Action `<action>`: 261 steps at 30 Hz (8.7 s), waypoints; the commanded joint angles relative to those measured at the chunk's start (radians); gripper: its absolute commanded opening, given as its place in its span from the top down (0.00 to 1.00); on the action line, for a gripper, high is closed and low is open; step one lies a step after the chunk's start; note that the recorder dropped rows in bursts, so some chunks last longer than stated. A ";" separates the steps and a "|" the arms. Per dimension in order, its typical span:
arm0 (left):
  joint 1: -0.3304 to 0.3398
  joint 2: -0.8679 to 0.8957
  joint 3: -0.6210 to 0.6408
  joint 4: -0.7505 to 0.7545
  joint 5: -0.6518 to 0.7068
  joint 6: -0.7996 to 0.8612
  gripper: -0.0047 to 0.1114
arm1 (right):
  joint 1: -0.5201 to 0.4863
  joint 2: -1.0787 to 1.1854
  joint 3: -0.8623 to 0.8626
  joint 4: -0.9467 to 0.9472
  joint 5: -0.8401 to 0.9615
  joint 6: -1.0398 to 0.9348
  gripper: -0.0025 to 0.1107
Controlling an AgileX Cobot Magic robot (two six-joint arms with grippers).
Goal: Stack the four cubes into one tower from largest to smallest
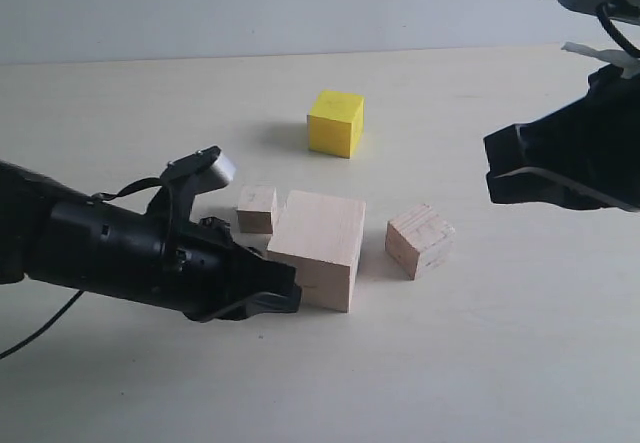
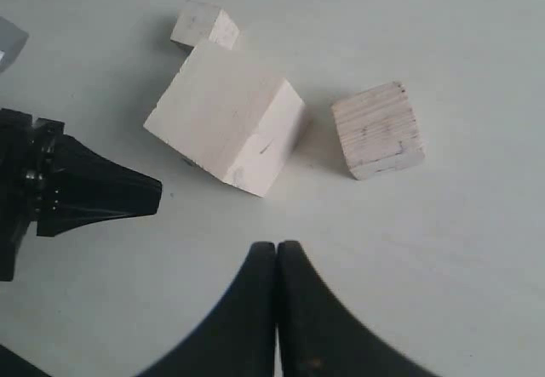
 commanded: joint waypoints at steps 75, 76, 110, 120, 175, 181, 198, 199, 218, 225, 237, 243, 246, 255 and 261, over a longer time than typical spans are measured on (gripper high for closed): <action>-0.013 -0.135 -0.084 0.179 -0.290 -0.014 0.96 | 0.004 0.738 -0.284 0.261 -0.241 -0.329 0.98; -0.013 -0.135 -0.084 0.179 -0.290 -0.014 0.96 | 0.004 0.738 -0.284 0.261 -0.243 -0.333 0.98; -0.013 -0.157 -0.084 0.179 -0.290 -0.019 0.96 | -0.030 0.664 -0.383 0.123 -0.232 -0.338 0.98; -0.001 -0.278 -0.084 0.179 -0.399 -0.066 0.96 | -0.062 0.768 -0.747 -0.139 -0.140 -0.331 0.98; 0.127 -0.416 0.096 0.790 -0.126 -0.634 0.96 | -0.144 1.236 -1.050 0.273 -0.027 -1.055 0.27; 0.127 -0.416 0.096 0.801 -0.130 -0.634 0.96 | -0.144 1.293 -1.050 0.346 -0.008 -1.220 0.29; 0.127 -0.416 0.096 0.836 -0.156 -0.634 0.96 | -0.148 1.221 -1.052 0.340 0.002 -1.204 0.29; 0.127 -0.416 0.096 0.836 -0.156 -0.634 0.96 | -0.148 1.213 -1.052 0.340 0.002 -1.204 0.29; 0.127 -0.416 0.096 0.841 -0.147 -0.634 0.96 | -0.148 1.307 -1.052 0.399 -0.080 -1.211 0.28; 0.127 -0.416 0.096 0.841 -0.145 -0.634 0.96 | -0.148 1.328 -1.052 0.399 -0.092 -1.207 0.34; 0.127 -0.416 0.096 0.838 -0.147 -0.634 0.96 | -0.148 1.131 -1.052 0.184 0.027 -1.022 0.98; 0.127 -0.416 0.096 0.832 -0.147 -0.634 0.96 | -0.146 0.980 -1.052 0.136 0.180 -0.775 0.98; 0.127 -0.416 0.096 0.831 -0.162 -0.634 0.96 | -0.130 0.934 -1.048 0.121 0.214 -0.686 0.98; 0.127 -0.416 0.096 0.784 -0.238 -0.634 0.96 | -0.059 0.800 -0.919 0.048 0.169 -0.303 0.98; 0.127 -0.416 0.096 0.771 -0.243 -0.634 0.96 | 0.022 0.603 -0.641 0.046 0.010 -0.142 0.98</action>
